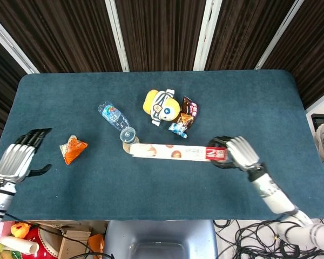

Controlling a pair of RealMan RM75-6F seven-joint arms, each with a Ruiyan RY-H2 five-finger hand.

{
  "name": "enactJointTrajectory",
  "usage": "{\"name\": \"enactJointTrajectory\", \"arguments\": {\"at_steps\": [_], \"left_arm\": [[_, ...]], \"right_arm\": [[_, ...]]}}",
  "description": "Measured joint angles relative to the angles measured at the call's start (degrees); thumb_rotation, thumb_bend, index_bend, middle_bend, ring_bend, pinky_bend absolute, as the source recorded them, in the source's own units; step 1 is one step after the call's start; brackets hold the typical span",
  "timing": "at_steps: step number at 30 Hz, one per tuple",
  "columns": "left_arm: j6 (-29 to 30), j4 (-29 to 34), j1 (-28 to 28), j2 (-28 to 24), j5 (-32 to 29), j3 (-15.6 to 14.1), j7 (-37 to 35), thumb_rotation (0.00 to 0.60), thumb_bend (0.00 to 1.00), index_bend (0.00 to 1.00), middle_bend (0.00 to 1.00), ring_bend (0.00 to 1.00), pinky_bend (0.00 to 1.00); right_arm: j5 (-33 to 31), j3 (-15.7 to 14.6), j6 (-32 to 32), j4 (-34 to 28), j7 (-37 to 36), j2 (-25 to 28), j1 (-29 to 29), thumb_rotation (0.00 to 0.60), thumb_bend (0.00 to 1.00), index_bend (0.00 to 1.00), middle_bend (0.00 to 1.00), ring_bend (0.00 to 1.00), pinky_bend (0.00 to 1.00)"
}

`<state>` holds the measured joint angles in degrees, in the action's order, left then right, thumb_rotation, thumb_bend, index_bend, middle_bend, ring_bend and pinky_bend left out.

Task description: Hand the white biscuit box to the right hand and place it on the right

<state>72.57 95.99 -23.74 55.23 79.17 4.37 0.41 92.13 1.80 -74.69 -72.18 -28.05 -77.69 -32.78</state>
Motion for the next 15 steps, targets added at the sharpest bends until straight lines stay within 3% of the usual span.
{"name": "enactJointTrajectory", "arguments": {"at_steps": [3, 6, 8, 11, 15], "left_arm": [[0.7, -5.0, 1.72, 1.89, -0.39, -0.76, -2.78, 0.6, 0.21, 0.09, 0.13, 0.1, 0.24], [0.73, -9.22, 2.94, 4.28, 0.06, -1.66, -6.9, 0.6, 0.21, 0.08, 0.12, 0.1, 0.24], [0.49, -11.65, 3.64, 6.32, 0.84, -2.34, -8.73, 0.6, 0.21, 0.08, 0.12, 0.1, 0.24], [0.14, -12.7, 4.07, 7.56, 1.82, -2.8, -9.42, 0.6, 0.22, 0.08, 0.12, 0.1, 0.24], [-0.07, -13.07, 4.42, 8.32, 2.66, -3.13, -9.64, 0.6, 0.22, 0.08, 0.12, 0.1, 0.24]], "right_arm": [[-0.09, -1.84, -0.49, 7.8, -5.59, -0.82, 2.43, 0.6, 0.45, 1.0, 0.82, 0.74, 0.79], [-0.18, -3.4, -0.33, 15.91, -10.85, -2.91, 4.37, 0.6, 0.45, 0.96, 0.82, 0.7, 0.65], [-0.11, -4.26, -0.09, 21.41, -13.76, -5.3, 5.39, 0.6, 0.45, 0.88, 0.8, 0.64, 0.58], [0.37, -5.44, 0.37, 28.58, -18.2, -9.26, 6.36, 0.6, 0.44, 0.63, 0.64, 0.49, 0.46], [1.52, -7.17, 1.6, 36.15, -22.94, -13.38, 7.01, 0.6, 0.32, 0.1, 0.24, 0.16, 0.23]]}}
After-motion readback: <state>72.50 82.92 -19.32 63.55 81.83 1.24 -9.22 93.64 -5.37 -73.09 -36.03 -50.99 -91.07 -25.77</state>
